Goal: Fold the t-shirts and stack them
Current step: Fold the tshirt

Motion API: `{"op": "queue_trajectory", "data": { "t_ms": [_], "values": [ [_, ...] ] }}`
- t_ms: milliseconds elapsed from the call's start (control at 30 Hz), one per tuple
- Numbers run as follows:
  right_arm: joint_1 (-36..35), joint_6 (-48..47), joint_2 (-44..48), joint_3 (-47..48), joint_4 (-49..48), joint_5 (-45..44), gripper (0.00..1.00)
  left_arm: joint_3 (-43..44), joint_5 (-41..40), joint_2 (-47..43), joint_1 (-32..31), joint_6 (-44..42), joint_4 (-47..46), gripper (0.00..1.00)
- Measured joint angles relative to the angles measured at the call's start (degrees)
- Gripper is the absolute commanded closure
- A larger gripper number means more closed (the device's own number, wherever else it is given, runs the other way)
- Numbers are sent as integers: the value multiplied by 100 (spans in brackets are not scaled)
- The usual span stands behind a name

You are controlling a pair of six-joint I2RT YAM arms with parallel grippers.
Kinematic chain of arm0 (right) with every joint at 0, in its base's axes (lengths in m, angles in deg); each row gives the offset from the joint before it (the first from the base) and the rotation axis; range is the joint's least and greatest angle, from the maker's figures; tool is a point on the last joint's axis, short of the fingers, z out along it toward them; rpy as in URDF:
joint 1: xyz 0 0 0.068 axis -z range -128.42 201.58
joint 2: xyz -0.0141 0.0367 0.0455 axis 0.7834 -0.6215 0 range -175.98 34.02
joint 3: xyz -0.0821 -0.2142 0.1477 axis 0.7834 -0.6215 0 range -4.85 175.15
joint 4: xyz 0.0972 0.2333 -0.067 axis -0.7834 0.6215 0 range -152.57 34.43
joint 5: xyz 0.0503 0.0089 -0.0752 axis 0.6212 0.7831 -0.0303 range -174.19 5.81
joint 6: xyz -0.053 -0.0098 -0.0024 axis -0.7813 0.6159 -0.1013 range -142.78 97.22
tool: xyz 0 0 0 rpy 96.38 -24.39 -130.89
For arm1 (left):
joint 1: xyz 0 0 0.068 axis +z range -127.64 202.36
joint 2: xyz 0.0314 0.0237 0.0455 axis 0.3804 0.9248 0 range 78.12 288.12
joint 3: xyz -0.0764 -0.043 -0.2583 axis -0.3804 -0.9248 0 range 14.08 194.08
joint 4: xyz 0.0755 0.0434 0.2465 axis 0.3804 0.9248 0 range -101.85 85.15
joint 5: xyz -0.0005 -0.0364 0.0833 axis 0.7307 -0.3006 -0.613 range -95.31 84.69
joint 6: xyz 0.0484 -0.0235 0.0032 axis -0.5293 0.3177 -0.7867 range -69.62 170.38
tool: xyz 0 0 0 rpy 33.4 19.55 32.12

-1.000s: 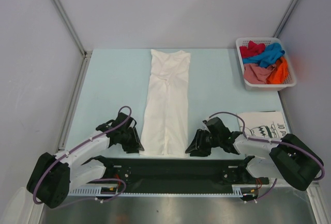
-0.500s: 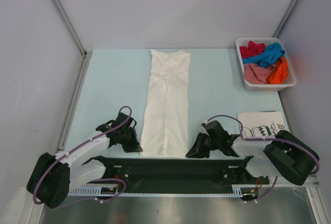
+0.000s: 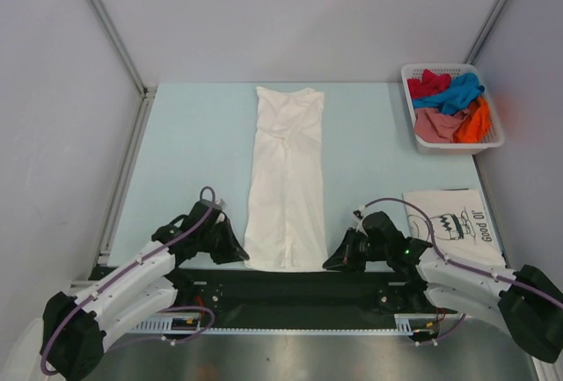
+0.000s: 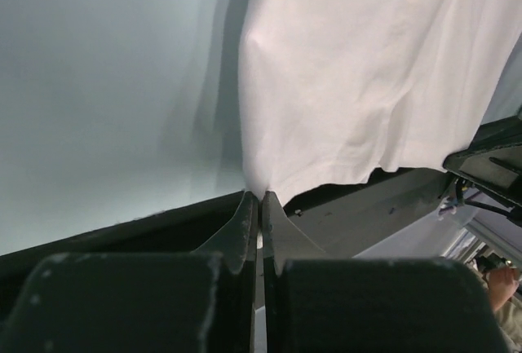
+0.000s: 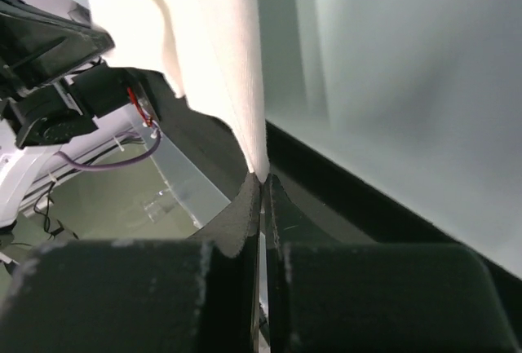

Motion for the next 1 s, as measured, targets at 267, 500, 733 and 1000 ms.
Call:
{"op": "queue_trajectory", "data": {
  "t_ms": [267, 500, 733, 1000],
  "values": [
    [140, 39, 616, -2, 627, 118, 100, 0, 131, -55, -262, 341, -22, 100],
    [1300, -391, 238, 514, 1263, 776, 100, 772, 144, 601, -234, 393, 286, 100],
    [2841, -1694, -2208, 3650, 2238, 1482, 100, 3209, 444, 2730, 658, -20, 271, 100],
    [3202, -2400, -4839, 6642, 2780, 1941, 100, 5842, 562, 5053, 1523, -542, 393, 100]
  ]
}}
